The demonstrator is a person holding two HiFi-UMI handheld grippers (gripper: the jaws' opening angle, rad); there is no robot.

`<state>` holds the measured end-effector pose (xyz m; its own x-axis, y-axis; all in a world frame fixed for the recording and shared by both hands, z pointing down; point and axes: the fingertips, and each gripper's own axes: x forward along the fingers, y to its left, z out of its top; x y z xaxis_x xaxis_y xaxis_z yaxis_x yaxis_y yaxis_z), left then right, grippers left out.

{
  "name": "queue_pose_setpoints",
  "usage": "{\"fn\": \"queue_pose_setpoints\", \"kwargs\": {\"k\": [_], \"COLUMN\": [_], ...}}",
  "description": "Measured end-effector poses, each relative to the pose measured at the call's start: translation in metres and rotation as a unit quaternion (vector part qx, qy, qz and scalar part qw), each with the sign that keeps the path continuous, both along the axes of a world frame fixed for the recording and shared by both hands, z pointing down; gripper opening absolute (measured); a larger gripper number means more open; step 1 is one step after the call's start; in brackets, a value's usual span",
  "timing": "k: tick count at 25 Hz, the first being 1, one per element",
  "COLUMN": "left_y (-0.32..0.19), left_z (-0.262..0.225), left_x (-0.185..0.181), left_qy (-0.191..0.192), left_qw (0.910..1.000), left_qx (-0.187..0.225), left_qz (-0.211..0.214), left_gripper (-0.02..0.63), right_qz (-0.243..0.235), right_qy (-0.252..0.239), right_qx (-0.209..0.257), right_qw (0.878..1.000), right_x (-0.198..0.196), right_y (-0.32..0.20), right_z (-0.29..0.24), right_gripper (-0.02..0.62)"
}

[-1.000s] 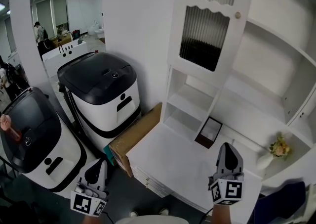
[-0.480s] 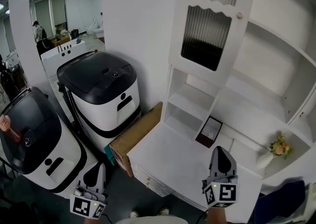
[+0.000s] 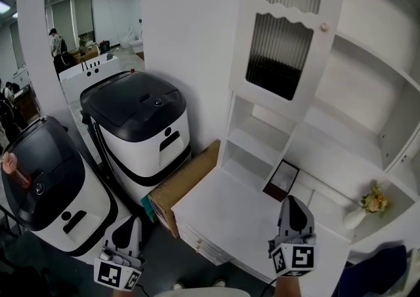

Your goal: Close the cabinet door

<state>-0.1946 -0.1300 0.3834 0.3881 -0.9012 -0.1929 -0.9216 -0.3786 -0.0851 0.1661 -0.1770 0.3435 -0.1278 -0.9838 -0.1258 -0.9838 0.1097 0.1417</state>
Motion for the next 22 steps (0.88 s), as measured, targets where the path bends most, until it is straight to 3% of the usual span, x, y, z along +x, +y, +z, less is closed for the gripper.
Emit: {"fn": "queue_pose_setpoints", "kwargs": {"k": [22], "left_y": [-0.014], "left_z": [0.009], "left_x": [0.023], "left_qy": [-0.004], "left_qw": [0.9998], "left_qx": [-0.018], "left_qz": [0.013], "left_gripper": [0.005], "right_qz": [-0.028], "right_qy": [0.021], "right_qx": [0.003], "right_qw": [0.999], "right_x": [-0.006], "right_y": [-0.012], "right_z": [-0.005], "right_gripper": [-0.002]}}
